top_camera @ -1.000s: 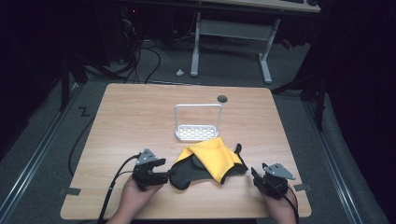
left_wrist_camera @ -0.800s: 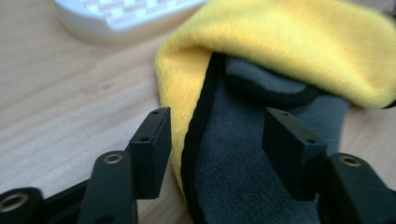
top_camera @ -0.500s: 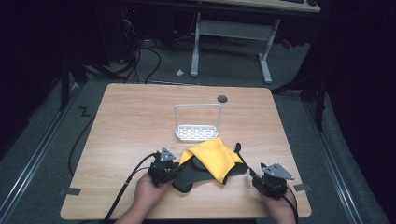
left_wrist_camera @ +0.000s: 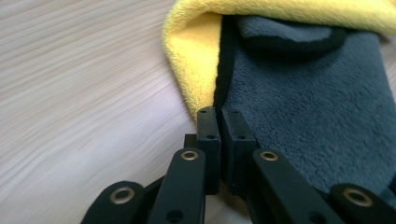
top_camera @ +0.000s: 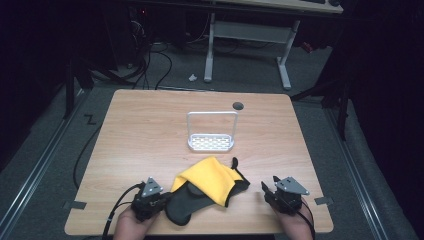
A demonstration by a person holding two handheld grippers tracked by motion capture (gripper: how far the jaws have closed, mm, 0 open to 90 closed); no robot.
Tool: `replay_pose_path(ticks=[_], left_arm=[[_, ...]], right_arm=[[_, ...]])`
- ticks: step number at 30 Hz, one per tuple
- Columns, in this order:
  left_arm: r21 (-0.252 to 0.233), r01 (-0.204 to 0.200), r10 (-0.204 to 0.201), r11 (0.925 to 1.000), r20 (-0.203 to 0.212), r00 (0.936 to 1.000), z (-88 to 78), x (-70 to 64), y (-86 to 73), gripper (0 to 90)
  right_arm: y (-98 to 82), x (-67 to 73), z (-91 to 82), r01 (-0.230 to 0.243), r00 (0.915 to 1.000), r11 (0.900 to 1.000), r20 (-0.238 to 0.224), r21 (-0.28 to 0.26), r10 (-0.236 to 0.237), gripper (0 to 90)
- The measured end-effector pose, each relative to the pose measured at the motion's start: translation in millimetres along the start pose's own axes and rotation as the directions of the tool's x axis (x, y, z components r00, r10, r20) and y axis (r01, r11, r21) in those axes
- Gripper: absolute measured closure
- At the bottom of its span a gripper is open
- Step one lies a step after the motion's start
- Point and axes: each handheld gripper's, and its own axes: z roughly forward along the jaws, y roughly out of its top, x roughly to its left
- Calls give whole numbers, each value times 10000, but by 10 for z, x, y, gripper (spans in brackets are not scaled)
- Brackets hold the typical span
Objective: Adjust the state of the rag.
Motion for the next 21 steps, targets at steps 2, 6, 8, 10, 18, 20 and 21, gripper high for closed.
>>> replay_pose_path(ticks=[2,6,8,10,18,20,21], left_arm=[[74,245,-241,9997,-485,9985,-83,69,-39,843],[-668,283,-310,9974,-386,9988,-211,8,39,668],[-1281,143,-72,9917,562,9984,-198,-178,165,550],[-1320,40,76,9912,877,9961,-162,-256,211,518],[-963,-679,902,9930,2507,9639,290,-820,489,357],[-887,-954,1147,9915,2466,9623,388,-937,553,353],[-771,-1191,1338,9899,2274,9646,437,-985,583,347]], right_arm=[[9,45,2,86,9999,10000,-118,4,-85,507],[34,129,4,372,9990,9993,-241,-43,-373,506],[51,166,14,443,9986,9990,-278,-50,-444,507],[53,173,21,496,9983,9988,-306,-45,-497,506],[34,155,18,489,9982,9988,-351,-15,-489,504],[35,151,17,470,9982,9989,-364,7,-469,504],[38,151,17,459,9982,9989,-388,-1,-459,506]])
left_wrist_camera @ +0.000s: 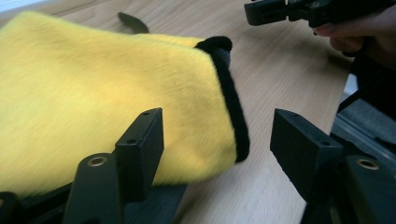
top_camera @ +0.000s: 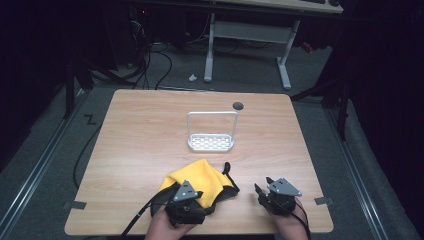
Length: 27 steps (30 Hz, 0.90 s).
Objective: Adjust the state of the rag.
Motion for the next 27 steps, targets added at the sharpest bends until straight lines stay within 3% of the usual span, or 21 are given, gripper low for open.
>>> replay_pose_path(ticks=[2,3,4,5,7,8,9,10,12,13,14,15,16,18,19,20,21,22,25,26,27], left_arm=[[532,-309,347,9981,-704,9969,108,-40,40,403],[747,-202,262,9970,-796,9965,130,0,51,614],[747,-202,262,9970,-796,9965,130,0,51,684],[645,-78,129,9979,-795,9967,106,30,56,744],[327,-51,81,9995,-911,9958,8,68,82,772],[116,-29,40,9999,-997,9950,-55,87,97,793],[-78,33,-41,10000,-1056,9944,-121,110,114,793],[-437,203,-249,9988,-1072,9939,-258,167,145,796],[-619,259,-327,9977,-1115,9932,-326,192,158,797],[-974,247,-374,9949,-1301,9908,-470,240,178,800],[-974,247,-374,9949,-1301,9908,-470,240,178,800],[-1151,250,-414,9930,-1421,9890,-543,271,180,801],[-1447,269,-528,9891,-1778,9827,-697,361,162,802],[-1600,386,-694,9864,-1915,9790,-768,422,142,807],[-1840,662,-1049,9807,-2094,9722,-901,555,84,809],[-1840,662,-1049,9807,-2094,9722,-901,555,84,810],[-1961,745,-1186,9777,-2234,9675,-964,611,50,812],[-2184,1001,-1496,9707,-2235,9632,-1050,689,-7,812],[-2443,1138,-1698,9630,-2223,9601,-1148,749,-60,813],[-2551,1183,-1764,9596,-2187,9597,-1187,768,-78,813],[-2624,1241,-1830,9570,-2136,9596,-1221,789,-96,813]], right_arm=[[20,15,-1,-64,9999,10000,-123,-61,64,515],[43,38,-7,-233,9990,9996,-391,-134,228,524],[43,38,-7,-233,9990,9996,-391,-134,228,524],[73,96,-14,-317,9964,9994,-790,-145,305,527],[90,138,-16,-315,9946,9993,-990,-181,296,526],[131,236,0,-273,9875,9993,-1557,-237,233,516],[131,236,0,-273,9875,9993,-1557,-237,233,516],[174,367,36,-98,9785,9997,-2060,-238,46,511],[192,435,68,89,9746,9998,-2235,-198,-131,510],[219,547,152,337,9708,9994,-2379,43,-317,516],[219,547,152,337,9708,9994,-2379,43,-317,516],[235,613,220,768,9715,9963,-2276,378,-662,657],[237,628,231,898,9742,9952,-2112,387,-797,740],[239,599,210,982,9772,9943,-1929,410,-886,810],[238,571,193,843,9795,9959,-1863,335,-766,817],[240,536,165,741,9832,9969,-1692,274,-684,818],[247,496,132,579,9863,9982,-1560,174,-545,819],[268,453,88,478,9893,9988,-1383,61,-465,818],[356,361,-30,527,9939,9978,-949,-395,-562,816],[486,261,-169,301,9970,9952,-685,-930,-366,812],[486,261,-169,301,9970,9952,-685,-930,-366,812]])
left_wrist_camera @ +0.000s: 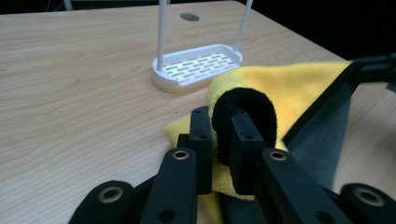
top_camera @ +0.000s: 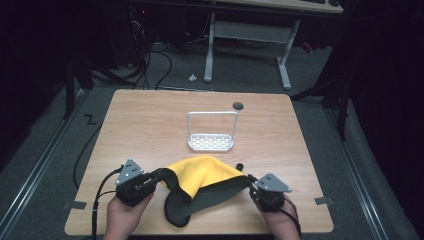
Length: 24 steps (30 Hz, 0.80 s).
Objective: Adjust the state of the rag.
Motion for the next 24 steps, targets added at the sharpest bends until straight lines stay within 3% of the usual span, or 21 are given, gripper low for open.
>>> replay_pose_path(ticks=[1,4,5,7,8,9,10,11,13,14,15,17,19,22,23,24], left_arm=[[-25,63,-63,10000,-8,10000,-25,35,-10,812],[121,497,-494,9987,-258,9984,-51,210,-85,811],[258,645,-634,9976,-442,9970,-40,290,-135,811],[685,1124,-1076,9913,-714,9916,16,462,-273,811],[899,1366,-1298,9865,-778,9885,53,538,-344,807],[1152,1561,-1458,9810,-929,9849,94,602,-404,804],[1345,1792,-1666,9746,-1004,9809,127,660,-453,804],[1468,2125,-1980,9661,-1070,9743,160,736,-507,796],[1461,2123,-1969,9662,-1130,9739,158,748,-514,784],[1396,2114,-1965,9674,-1127,9740,150,750,-517,784],[1371,2075,-1929,9686,-1131,9747,142,750,-517,764],[1340,2036,-1897,9698,-1100,9757,134,748,-526,749],[1348,2084,-1934,9687,-1164,9742,133,749,-536,707],[1346,2090,-1941,9686,-1154,9742,144,740,-547,627],[1464,1988,-1822,9691,-1193,9760,165,719,-548,582],[1464,1988,-1822,9691,-1193,9760,165,719,-548,569]], right_arm=[[135,-92,-96,-104,9997,9992,213,-385,112,809],[234,-186,-83,-369,9986,9985,367,-400,383,805],[280,-268,50,-463,9978,9988,468,-181,471,804],[290,-301,152,-507,9976,9987,487,81,502,803],[292,-339,385,-584,9978,9968,362,552,564,764],[290,-338,497,-656,9974,9947,362,787,629,722],[290,-338,497,-656,9974,9947,362,787,629,722],[291,-334,680,-806,9966,9887,295,1260,775,623],[298,-323,721,-852,9963,9874,258,1332,825,587],[312,-304,720,-863,9962,9882,252,1266,838,554],[345,-245,624,-841,9964,9927,213,866,825,497],[353,-201,550,-799,9967,9947,189,646,788,492],[327,-90,399,-657,9977,9973,-115,315,661,490],[172,186,253,-635,9943,9973,-835,362,663,471],[61,411,198,-387,9908,9978,-1279,541,453,449],[61,411,198,-387,9908,9978,-1279,541,453,449]])
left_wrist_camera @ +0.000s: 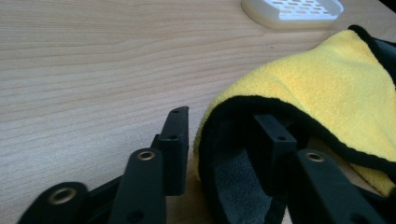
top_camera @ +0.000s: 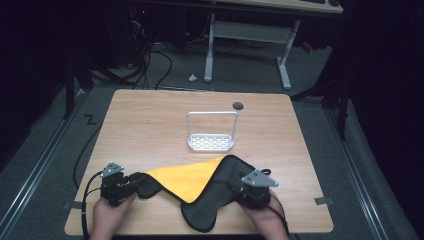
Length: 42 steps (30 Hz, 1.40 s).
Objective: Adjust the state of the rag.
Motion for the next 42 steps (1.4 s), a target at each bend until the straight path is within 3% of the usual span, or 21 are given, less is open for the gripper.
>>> replay_pose_path(ticks=[1,4,6,9,10,12,14,16,17,18,21,24,25,28,30,33,34,35,36,41,42], left_arm=[[1,-84,84,10000,-40,10000,8,-17,1,551],[-160,-494,491,9987,-186,9986,-15,-109,18,524],[-253,-938,932,9953,-240,9954,-46,-182,31,503],[-84,-1076,1074,9942,-254,9939,-25,-208,15,503],[67,-1078,1079,9942,-214,9939,-5,-213,4,503],[305,-1109,1115,9934,-208,9935,38,-232,-19,499],[593,-1301,1325,9897,-392,9904,81,-256,-26,490],[639,-1428,1465,9877,-574,9875,110,-269,-37,483],[706,-1492,1538,9863,-646,9860,119,-268,-39,483],[831,-1585,1650,9839,-783,9832,136,-265,-46,483],[1006,-1720,1812,9800,-912,9792,150,-263,-59,477],[1137,-1788,1885,9773,-817,9787,172,-272,-70,469],[1137,-1788,1885,9773,-817,9787,172,-272,-70,469],[1129,-1859,1950,9761,-758,9779,187,-293,-69,469],[1128,-1906,2000,9752,-786,9766,193,-309,-72,471],[1146,-1826,1915,9765,-723,9788,189,-311,-70,473],[1122,-1846,1922,9764,-608,9795,192,-323,-74,474],[1122,-1846,1922,9764,-608,9795,192,-323,-74,470],[1139,-1960,2024,9740,-472,9782,206,-365,-80,467],[1034,-2214,2258,9697,-336,9736,211,-511,-75,493],[743,-2110,2116,9747,-3,9774,163,-587,-57,501]], right_arm=[[-94,208,-6,281,9988,9994,-414,187,-273,429],[-168,372,18,555,9960,9974,-723,457,-521,412],[-228,531,70,1168,9895,9902,-944,760,-1094,402],[-240,584,118,1185,9886,9886,-1037,926,-1088,404],[-259,621,188,1543,9840,9798,-1088,1270,-1408,435],[-268,630,216,1618,9832,9766,-1083,1419,-1472,455],[-292,636,247,1684,9824,9729,-1084,1586,-1523,541],[-298,611,224,1801,9810,9701,-1020,1624,-1651,721],[-298,611,224,1801,9810,9701,-1020,1624,-1651,721],[-311,583,210,1860,9805,9688,-949,1637,-1722,773],[-328,530,184,1970,9798,9654,-695,1709,-1876,804],[-382,284,125,1746,9844,9673,-96,1840,-1759,815],[-382,284,125,1746,9844,9673,-96,1840,-1759,815],[-417,38,84,1162,9914,9733,361,1982,-1258,815],[-448,-175,60,852,9905,9757,885,2018,-1048,816],[-468,-299,43,639,9876,9763,1277,2068,-917,829],[-493,-440,18,316,9854,9774,1572,2092,-655,836],[-493,-440,18,316,9854,9774,1572,2092,-655,836],[-526,-583,-12,-119,9842,9796,1756,2007,-240,836],[-559,-722,-93,-743,9840,9836,1723,1644,455,789],[-541,-715,-129,-817,9834,9862,1723,1439,563,776]])
